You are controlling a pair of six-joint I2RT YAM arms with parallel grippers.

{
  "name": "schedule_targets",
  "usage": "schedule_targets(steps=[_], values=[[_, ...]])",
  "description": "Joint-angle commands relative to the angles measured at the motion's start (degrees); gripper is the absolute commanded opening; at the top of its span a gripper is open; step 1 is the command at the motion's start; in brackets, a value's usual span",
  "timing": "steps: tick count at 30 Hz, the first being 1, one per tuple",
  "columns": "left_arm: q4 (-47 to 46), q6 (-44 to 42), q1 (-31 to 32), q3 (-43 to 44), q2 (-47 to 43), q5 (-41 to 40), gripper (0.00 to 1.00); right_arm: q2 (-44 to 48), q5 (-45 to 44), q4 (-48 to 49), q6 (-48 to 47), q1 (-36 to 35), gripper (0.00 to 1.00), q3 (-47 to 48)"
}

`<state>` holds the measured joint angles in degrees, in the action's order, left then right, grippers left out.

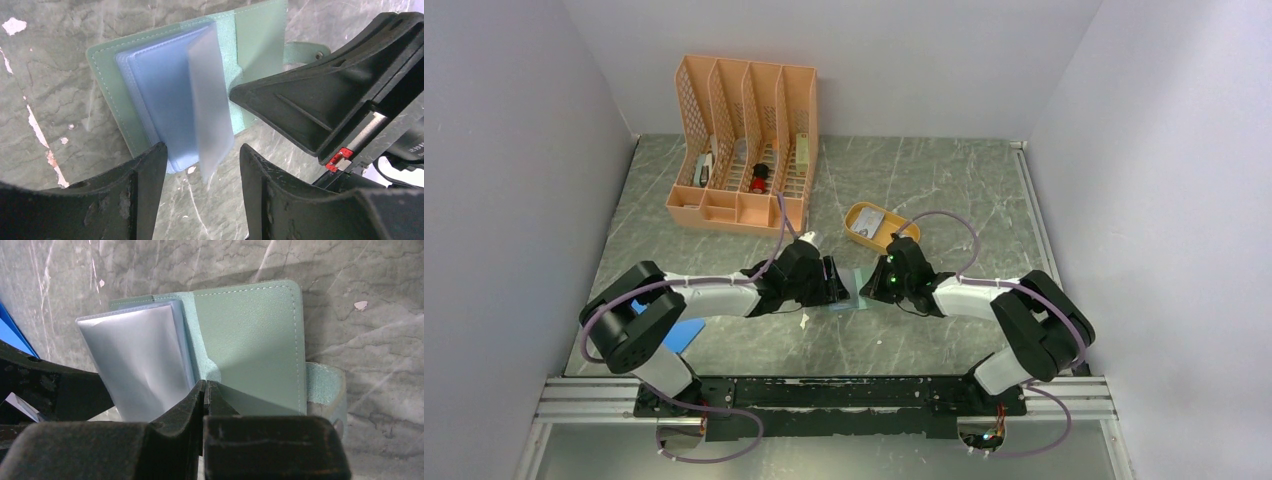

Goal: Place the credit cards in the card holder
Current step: Turn over the card slot in the card holder.

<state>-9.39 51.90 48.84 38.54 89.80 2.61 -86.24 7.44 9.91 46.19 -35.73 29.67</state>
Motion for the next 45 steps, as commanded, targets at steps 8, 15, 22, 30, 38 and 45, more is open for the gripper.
schedule_targets(steps=[8, 15, 22, 30, 38, 45], values=[[-0.9, 0.1, -0.4, 1.5, 2.3, 2.2, 0.60, -4.1, 0.2, -11.9, -0.9, -1.8, 0.04, -3.2], [-5.5, -0.2, -0.4, 2.5, 5.9, 7.4, 0.59, -5.1, 0.5, -11.2, -0.5, -2.4, 0.04, -3.3], [-10.9, -0.4, -0.4, 2.9, 7.2, 11.4, 0.57, -5.1, 0.9, -11.1, -0.4, -2.5, 0.05, -3.3], [-21.4, 0.0, -0.6, 2.2, 9.3, 17.1, 0.36, -2.7, -1.6, -14.4, -0.9, -2.6, 0.11, -2.6], [-17.3, -2.0, -1.3, 3.6, 10.8, 14.8, 0.31, 5.2, -7.2, -22.6, -0.4, -2.4, 0.28, -0.6], [-17.0, -2.7, -1.5, 3.9, 11.7, 14.4, 0.31, 12.4, -11.3, -28.7, 1.7, -2.4, 0.40, 2.2]])
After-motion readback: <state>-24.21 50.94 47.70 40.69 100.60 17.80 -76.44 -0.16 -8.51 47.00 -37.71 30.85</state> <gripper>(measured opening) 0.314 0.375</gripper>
